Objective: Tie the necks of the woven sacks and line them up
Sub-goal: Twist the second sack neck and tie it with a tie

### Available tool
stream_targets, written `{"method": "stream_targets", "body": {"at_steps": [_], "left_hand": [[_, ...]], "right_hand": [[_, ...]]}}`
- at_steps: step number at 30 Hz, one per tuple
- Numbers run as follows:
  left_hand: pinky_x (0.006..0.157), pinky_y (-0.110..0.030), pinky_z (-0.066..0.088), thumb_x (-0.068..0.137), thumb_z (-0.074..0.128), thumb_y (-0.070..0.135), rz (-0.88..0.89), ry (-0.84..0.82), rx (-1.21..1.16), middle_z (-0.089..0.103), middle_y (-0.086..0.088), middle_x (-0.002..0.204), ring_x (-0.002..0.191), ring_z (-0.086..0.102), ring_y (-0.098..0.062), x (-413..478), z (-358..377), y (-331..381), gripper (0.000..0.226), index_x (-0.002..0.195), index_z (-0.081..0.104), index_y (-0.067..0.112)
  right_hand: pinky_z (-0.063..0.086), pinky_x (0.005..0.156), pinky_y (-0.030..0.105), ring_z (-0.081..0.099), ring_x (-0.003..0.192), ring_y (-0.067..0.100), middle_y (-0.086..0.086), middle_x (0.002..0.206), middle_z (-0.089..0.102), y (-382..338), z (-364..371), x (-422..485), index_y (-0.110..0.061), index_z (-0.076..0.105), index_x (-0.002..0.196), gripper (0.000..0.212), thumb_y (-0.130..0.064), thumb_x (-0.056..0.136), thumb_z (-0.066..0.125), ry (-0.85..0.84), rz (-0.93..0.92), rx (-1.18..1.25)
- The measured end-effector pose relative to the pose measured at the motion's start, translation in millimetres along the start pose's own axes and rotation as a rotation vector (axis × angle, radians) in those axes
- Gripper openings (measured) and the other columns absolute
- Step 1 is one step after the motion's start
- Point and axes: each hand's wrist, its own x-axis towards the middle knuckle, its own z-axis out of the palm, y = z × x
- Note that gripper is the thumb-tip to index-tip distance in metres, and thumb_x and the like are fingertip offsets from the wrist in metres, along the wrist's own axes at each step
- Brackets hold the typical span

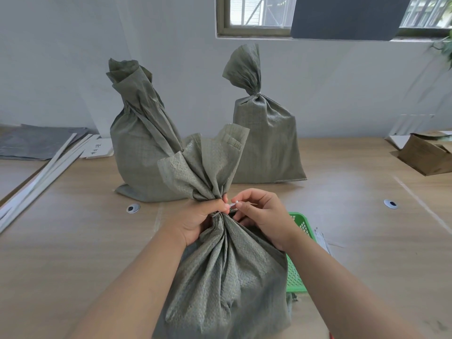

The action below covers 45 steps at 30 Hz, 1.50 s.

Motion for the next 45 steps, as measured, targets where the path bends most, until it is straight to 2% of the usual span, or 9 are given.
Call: {"method": "stream_targets", "body": {"at_steps": [5,16,21,25,29,33,45], "left_hand": [[0.060,-0.019,0.052,0.061,0.066,0.001,0.016,0.004,0.027,0.061,0.000,0.063,0.060,0.059,-0.009,0.7,2.5,1.0,0.014,0.072,0.065,0.010],[0.063,-0.021,0.051,0.061,0.067,0.003,0.026,-0.004,0.035,0.061,0.001,0.061,0.060,0.059,-0.008,0.1,1.7,1.0,0.015,0.062,0.068,0.018],[0.064,-0.023,0.050,0.048,0.075,0.013,0.004,-0.022,0.045,0.060,0.000,0.063,0.061,0.059,-0.009,1.3,0.4,1.3,0.019,0.064,0.067,0.018],[0.063,-0.023,0.049,0.057,0.070,0.006,-0.002,-0.015,0.051,0.059,-0.002,0.062,0.061,0.057,-0.011,2.0,2.0,1.8,0.014,0.065,0.065,0.016],[0.063,-0.024,0.049,0.050,0.074,0.012,0.000,-0.023,0.056,0.059,-0.001,0.062,0.060,0.058,-0.010,0.4,2.9,2.6,0.018,0.064,0.065,0.017],[0.062,-0.024,0.048,0.060,0.067,0.005,-0.003,0.019,0.031,0.059,0.000,0.058,0.056,0.058,-0.008,-1.1,5.9,2.8,0.013,0.061,0.066,0.018],[0.060,-0.023,0.050,0.060,0.066,0.006,-0.004,0.023,0.055,0.060,-0.002,0.060,0.057,0.058,-0.010,-2.3,4.8,1.6,0.010,0.064,0.066,0.015]], "right_hand": [[0.057,0.056,0.024,0.066,0.060,0.012,0.012,0.069,0.065,-0.8,1.9,-1.1,0.000,0.066,0.094,0.006,0.002,0.094,0.061,0.025,-0.039,-0.127],[0.056,0.055,0.025,0.066,0.060,0.012,0.005,0.064,0.065,-1.1,3.1,-1.9,0.000,0.066,0.093,0.007,0.002,0.095,0.059,0.031,-0.049,-0.175],[0.057,0.054,0.026,0.066,0.059,0.012,0.002,0.064,0.065,-1.5,3.9,-2.6,-0.003,0.067,0.092,0.010,0.003,0.095,0.059,0.034,-0.061,-0.198],[0.056,0.054,0.027,0.065,0.059,0.013,0.004,0.064,0.065,-1.4,4.2,-2.9,-0.005,0.067,0.090,0.013,0.003,0.095,0.059,0.043,-0.066,-0.199],[0.056,0.055,0.029,0.066,0.060,0.013,0.004,0.064,0.065,-0.2,3.7,-2.5,-0.008,0.068,0.089,0.013,0.002,0.095,0.060,0.054,-0.073,-0.229],[0.056,0.057,0.028,0.067,0.061,0.014,0.004,0.063,0.067,0.6,3.4,-3.1,-0.014,0.069,0.086,0.017,-0.001,0.095,0.062,0.062,-0.081,-0.261],[0.057,0.057,0.030,0.068,0.063,0.017,0.005,0.066,0.067,0.9,3.3,-5.6,-0.015,0.070,0.086,0.019,0.000,0.094,0.062,0.060,-0.082,-0.250]]}}
